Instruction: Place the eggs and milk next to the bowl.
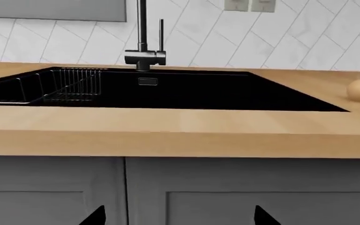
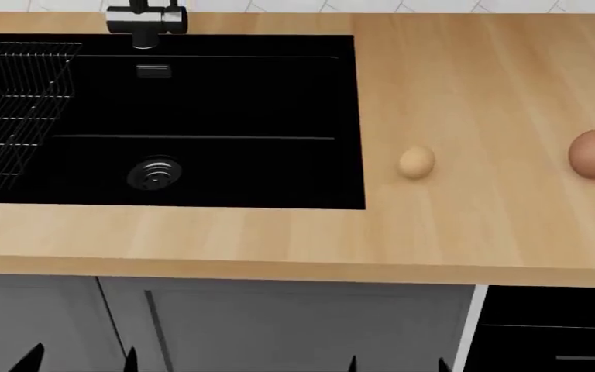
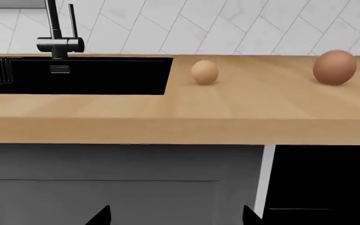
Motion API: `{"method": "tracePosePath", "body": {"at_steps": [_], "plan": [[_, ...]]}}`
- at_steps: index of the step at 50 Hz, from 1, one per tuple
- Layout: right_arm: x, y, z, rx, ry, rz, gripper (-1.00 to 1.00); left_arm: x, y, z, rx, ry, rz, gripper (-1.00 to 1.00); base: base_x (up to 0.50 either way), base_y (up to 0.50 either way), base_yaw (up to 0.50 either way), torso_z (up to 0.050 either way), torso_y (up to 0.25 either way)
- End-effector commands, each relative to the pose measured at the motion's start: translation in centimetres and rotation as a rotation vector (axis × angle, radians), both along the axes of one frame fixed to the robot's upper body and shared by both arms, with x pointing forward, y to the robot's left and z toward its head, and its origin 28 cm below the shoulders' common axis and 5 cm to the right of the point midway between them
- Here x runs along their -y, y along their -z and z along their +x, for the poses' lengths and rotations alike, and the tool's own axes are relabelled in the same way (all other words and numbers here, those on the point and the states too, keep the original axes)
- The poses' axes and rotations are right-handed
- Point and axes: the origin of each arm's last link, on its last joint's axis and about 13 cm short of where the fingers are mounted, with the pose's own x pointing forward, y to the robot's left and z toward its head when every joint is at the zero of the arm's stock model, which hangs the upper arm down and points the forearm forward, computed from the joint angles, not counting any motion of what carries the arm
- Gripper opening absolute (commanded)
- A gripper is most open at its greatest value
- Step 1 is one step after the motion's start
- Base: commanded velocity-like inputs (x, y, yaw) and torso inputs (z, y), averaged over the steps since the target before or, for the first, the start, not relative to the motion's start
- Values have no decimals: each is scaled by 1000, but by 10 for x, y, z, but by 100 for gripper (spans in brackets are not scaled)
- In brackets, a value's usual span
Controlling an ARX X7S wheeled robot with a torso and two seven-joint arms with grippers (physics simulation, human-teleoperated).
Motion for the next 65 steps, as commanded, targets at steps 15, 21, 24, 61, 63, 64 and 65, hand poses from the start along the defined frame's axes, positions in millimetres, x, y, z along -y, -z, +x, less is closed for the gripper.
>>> {"method": "tracePosePath", "body": {"at_steps": [15, 21, 24, 61, 63, 64, 65], "plan": [[33, -74, 18, 145, 81, -86, 100, -21, -85, 30, 171, 12, 37, 100, 0, 0, 0, 23, 12], [44, -108, 25, 211, 86, -115, 100, -32, -131, 33, 229, 0, 30, 100, 0, 0, 0, 0, 0], [47, -124, 29, 235, 87, -131, 100, -36, -150, 38, 258, -5, 43, 100, 0, 0, 0, 0, 0], [49, -150, 30, 262, 63, -178, 100, -43, -160, 42, 279, 29, 93, 100, 0, -307, 0, 0, 0], [49, -149, 30, 261, 63, -177, 100, -44, -160, 41, 276, 29, 94, 100, 0, -500, 0, 0, 0], [49, -149, 30, 261, 63, -177, 100, -44, -160, 41, 276, 29, 94, 100, 0, -500, 0, 0, 0], [49, -149, 30, 260, 63, -177, 100, -44, -160, 41, 276, 30, 93, 100, 0, -500, 0, 0, 0]]}}
